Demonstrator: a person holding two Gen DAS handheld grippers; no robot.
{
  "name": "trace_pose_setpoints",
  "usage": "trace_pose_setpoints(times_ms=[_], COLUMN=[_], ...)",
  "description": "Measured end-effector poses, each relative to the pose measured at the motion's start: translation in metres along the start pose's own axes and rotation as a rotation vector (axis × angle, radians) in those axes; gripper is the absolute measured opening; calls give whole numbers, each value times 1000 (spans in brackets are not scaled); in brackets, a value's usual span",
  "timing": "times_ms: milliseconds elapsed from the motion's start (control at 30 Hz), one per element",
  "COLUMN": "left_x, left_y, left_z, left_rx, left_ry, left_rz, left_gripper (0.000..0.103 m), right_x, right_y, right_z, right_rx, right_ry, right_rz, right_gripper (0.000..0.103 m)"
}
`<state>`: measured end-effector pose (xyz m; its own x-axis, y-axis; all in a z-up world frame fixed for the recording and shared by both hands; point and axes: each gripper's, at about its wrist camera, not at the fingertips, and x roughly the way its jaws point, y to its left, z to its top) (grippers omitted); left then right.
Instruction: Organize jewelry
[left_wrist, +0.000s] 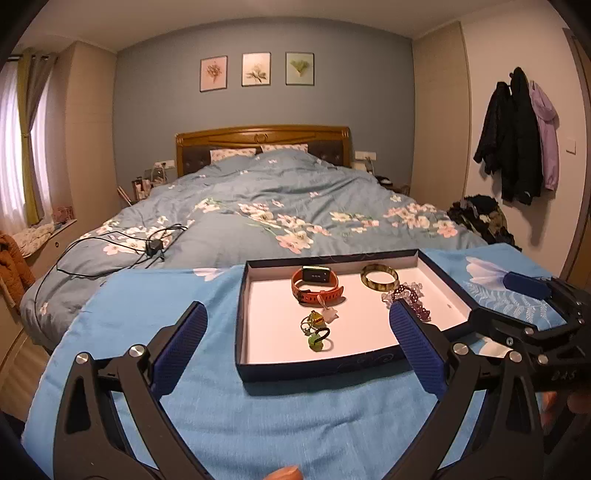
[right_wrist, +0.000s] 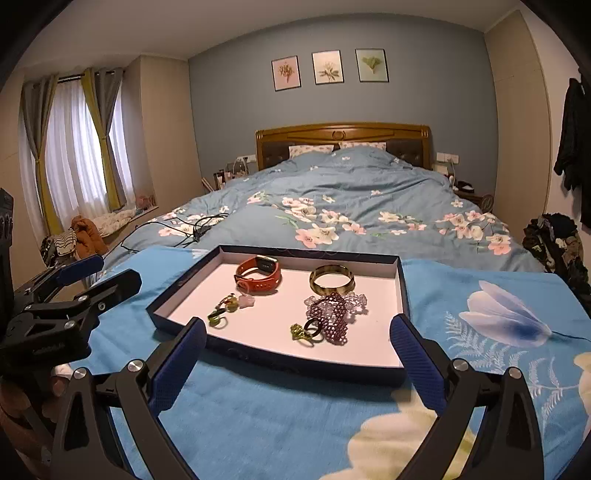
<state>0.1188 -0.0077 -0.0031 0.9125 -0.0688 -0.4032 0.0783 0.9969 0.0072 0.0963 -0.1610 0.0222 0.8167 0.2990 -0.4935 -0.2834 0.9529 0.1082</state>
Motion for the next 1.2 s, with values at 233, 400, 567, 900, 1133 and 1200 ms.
trace_pose_setpoints(times_ms=[233,400,567,900,1133,1200], left_x=[-25,-41,-51,-67,-76,-76], left_y=[0,-1,0,0,-3,-3], left_z=[-5,-6,-11,-15,-14,-14], left_rx=[-7,-6,-13,-16,-12,-12], left_ry=[-31,-71,-79,-92,-107,-109], left_rz=[16,25,18,26,27,30], left_gripper=[97,97,97,97,97,97], right_x=[-20,-36,-43,-54,-58,-59], right_y=[16,22,24,28,30,31], right_z=[-12,-14,-15,-17,-19,-19], right_rx=[-22,-8,-5,-7,-5,-6], right_ry=[-48,-92,-110,-126,-131,-131], right_rz=[-17,-8,-11,-7,-10,-9], right_gripper=[96,96,96,96,96,96])
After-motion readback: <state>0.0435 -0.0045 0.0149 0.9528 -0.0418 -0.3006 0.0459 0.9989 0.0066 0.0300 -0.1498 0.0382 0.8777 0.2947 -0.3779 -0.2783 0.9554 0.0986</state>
